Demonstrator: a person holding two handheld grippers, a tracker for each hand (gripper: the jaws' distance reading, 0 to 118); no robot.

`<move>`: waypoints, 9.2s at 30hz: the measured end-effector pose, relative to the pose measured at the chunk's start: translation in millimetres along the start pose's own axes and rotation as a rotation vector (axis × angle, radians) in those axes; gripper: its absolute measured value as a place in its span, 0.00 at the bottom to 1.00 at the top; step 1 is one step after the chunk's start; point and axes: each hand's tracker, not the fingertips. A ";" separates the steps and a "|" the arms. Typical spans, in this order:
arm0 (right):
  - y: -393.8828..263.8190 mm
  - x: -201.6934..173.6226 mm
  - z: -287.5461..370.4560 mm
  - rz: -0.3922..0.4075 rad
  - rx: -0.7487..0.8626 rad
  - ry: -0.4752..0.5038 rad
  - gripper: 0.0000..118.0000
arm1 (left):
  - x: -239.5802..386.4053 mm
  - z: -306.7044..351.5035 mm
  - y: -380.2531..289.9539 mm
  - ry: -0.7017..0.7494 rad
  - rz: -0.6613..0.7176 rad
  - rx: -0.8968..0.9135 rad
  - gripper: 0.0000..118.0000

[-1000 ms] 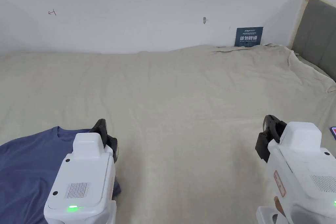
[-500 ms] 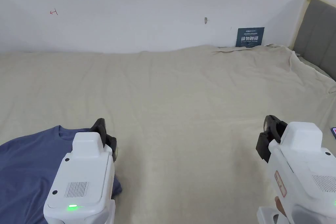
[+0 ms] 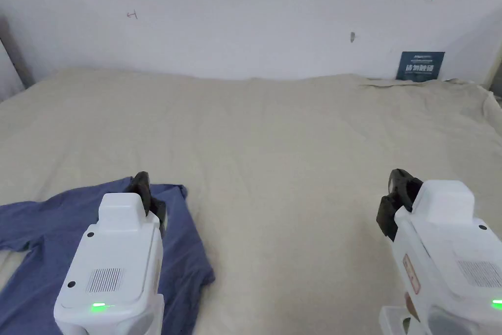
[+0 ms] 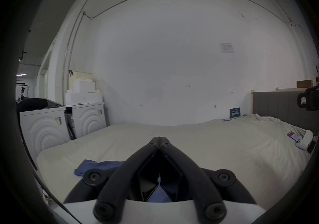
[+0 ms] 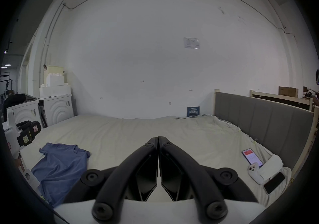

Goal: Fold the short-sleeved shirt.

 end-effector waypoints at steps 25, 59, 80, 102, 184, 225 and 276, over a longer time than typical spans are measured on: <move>-14.2 -182.6 -30.6 0.021 -0.018 0.426 0.00 | -182.0 85.1 -4.9 0.445 -0.020 -0.048 0.00; -25.1 -149.4 -64.8 0.062 -0.055 0.336 0.00 | -178.9 -97.1 -48.2 0.116 0.204 -0.668 0.00; -49.0 -102.2 -86.2 0.065 -0.154 0.238 0.00 | -130.2 -185.6 -157.4 0.070 0.134 -1.197 0.83; -35.4 -71.4 -65.9 0.017 -0.124 0.212 0.00 | -166.1 -126.1 -70.0 -0.110 0.541 -0.880 0.00; 4.6 104.0 41.6 -0.020 0.011 -0.203 0.00 | 173.4 -85.2 60.6 -0.626 -0.020 -0.472 0.98; 5.7 66.6 46.2 0.003 0.047 -0.147 0.00 | 57.5 -15.3 22.6 -0.129 -0.005 -0.014 0.00; -25.3 92.5 8.3 -0.037 -0.087 -0.145 0.00 | 139.7 -59.5 -121.9 -0.444 -0.035 -1.031 0.04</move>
